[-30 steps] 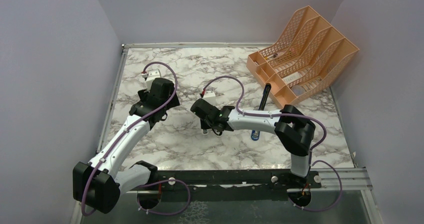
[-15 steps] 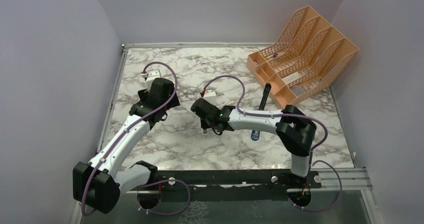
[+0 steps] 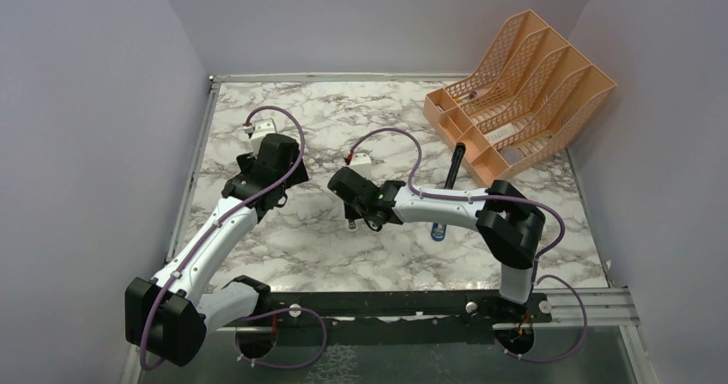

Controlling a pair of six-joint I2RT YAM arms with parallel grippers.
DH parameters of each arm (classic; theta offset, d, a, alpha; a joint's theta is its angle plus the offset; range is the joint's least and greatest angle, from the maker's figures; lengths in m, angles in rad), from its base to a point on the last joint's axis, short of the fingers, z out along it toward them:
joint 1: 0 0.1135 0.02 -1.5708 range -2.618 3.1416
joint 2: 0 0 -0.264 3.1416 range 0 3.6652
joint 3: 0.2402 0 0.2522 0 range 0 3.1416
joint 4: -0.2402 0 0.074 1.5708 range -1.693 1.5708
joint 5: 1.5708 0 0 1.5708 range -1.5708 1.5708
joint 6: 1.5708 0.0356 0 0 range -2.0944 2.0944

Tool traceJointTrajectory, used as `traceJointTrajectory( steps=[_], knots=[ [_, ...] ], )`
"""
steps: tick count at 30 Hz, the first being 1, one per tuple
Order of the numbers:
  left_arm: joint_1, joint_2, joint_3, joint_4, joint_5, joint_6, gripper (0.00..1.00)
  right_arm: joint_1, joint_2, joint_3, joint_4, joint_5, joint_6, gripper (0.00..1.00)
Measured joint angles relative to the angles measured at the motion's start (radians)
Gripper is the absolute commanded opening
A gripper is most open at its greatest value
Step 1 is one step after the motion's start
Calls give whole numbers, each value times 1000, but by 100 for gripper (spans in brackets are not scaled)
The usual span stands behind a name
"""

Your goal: Load the staples into the stapler

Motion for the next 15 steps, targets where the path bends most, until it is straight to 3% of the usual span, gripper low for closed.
traceJointTrajectory(
  steps=[15],
  knots=[
    [0,0,0,0,0,0,91,0,14,10,5,-8,0,21]
  ],
)
